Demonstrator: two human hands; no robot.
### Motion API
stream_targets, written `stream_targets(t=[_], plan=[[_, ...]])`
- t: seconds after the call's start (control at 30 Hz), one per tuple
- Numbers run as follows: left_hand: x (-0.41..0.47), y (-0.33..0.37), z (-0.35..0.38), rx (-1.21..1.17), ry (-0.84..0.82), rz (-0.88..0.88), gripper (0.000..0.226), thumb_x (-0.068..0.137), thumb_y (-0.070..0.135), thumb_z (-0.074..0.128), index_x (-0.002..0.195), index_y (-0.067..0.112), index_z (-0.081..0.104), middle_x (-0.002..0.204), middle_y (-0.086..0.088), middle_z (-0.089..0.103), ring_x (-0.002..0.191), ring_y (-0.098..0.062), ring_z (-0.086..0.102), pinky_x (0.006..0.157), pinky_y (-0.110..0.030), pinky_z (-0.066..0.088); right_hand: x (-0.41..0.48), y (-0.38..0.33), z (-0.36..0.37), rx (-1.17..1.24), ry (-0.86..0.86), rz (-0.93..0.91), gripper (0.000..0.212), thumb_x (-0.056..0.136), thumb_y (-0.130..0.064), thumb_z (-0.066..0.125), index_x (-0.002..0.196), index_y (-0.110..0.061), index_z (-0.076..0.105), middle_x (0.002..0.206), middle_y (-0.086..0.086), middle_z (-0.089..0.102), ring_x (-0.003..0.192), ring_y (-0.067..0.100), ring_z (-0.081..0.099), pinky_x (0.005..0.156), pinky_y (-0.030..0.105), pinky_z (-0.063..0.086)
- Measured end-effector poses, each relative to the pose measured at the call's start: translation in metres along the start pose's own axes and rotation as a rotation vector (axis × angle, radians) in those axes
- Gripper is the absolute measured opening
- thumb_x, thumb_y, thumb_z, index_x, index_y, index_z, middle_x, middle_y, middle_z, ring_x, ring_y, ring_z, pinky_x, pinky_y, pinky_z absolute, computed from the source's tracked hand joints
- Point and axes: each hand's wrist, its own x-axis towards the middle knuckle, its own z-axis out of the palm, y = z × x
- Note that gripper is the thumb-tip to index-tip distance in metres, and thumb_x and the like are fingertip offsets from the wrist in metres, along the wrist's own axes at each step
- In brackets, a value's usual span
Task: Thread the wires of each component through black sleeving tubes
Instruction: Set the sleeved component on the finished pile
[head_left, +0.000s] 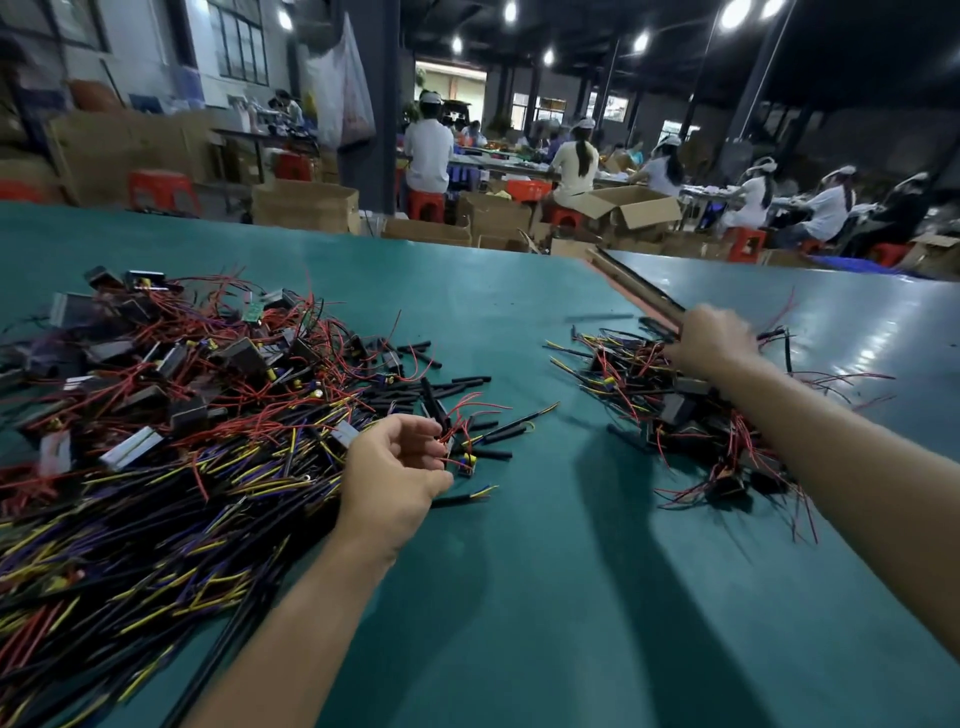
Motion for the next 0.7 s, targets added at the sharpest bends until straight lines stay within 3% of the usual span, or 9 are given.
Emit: stream_targets(t=[0.13, 0.37, 0.47, 0.6, 0.7], plan=[[0.003, -0.008, 0.001, 0.115, 0.015, 0.022, 0.044, 0.065, -0.028, 0.061, 0.082, 0.012, 0.064, 0.074, -0.005, 0.065, 0.059, -0.009, 0.057, 0.057, -0.018, 0.052, -0.003, 0.008, 0.03, -0.018, -0.12, -0.011, 0.023, 0.085, -0.019, 0.063, 0.098, -0.004, 0.051, 0.106, 0.021, 0.061, 0.094, 0.035, 0.056, 0.072, 0.037, 0.044], [0.002, -0.018, 0.003, 0.36, 0.056, 0.129, 0.042, 0.063, -0.018, 0.059, 0.077, 0.021, 0.066, 0.072, 0.002, 0.066, 0.06, -0.012, 0.056, 0.057, -0.024, 0.047, -0.022, -0.007, 0.032, -0.019, 0.018, -0.104, 0.039, 0.078, -0.02, 0.061, 0.113, -0.005, 0.055, 0.122, 0.023, 0.049, 0.115, 0.04, 0.044, 0.098, 0.048, 0.037], [0.0, -0.018, 0.005, 0.397, 0.064, 0.141, 0.04, 0.064, -0.016, 0.06, 0.075, 0.022, 0.067, 0.07, 0.003, 0.066, 0.059, -0.011, 0.056, 0.058, -0.025, 0.049, -0.038, -0.028, 0.028, 0.052, 0.012, -0.251, 0.041, 0.08, -0.022, 0.06, 0.119, -0.009, 0.056, 0.123, 0.02, 0.052, 0.117, 0.037, 0.045, 0.1, 0.047, 0.036], [-0.001, -0.019, 0.005, 0.436, 0.049, 0.157, 0.039, 0.066, -0.017, 0.058, 0.074, 0.02, 0.067, 0.071, 0.003, 0.068, 0.066, -0.012, 0.062, 0.063, -0.026, 0.052, -0.068, -0.07, 0.024, 0.156, -0.171, -0.47, 0.043, 0.083, -0.027, 0.058, 0.125, -0.018, 0.054, 0.125, 0.013, 0.052, 0.12, 0.034, 0.046, 0.103, 0.043, 0.037], [0.0, -0.021, 0.005, 0.472, 0.036, 0.168, 0.039, 0.064, -0.019, 0.054, 0.07, 0.018, 0.067, 0.069, 0.005, 0.068, 0.065, -0.009, 0.062, 0.061, -0.018, 0.048, -0.094, -0.109, 0.022, 0.247, -0.271, -0.639, 0.042, 0.086, -0.025, 0.058, 0.127, -0.019, 0.054, 0.126, 0.01, 0.054, 0.119, 0.029, 0.05, 0.1, 0.034, 0.037]])
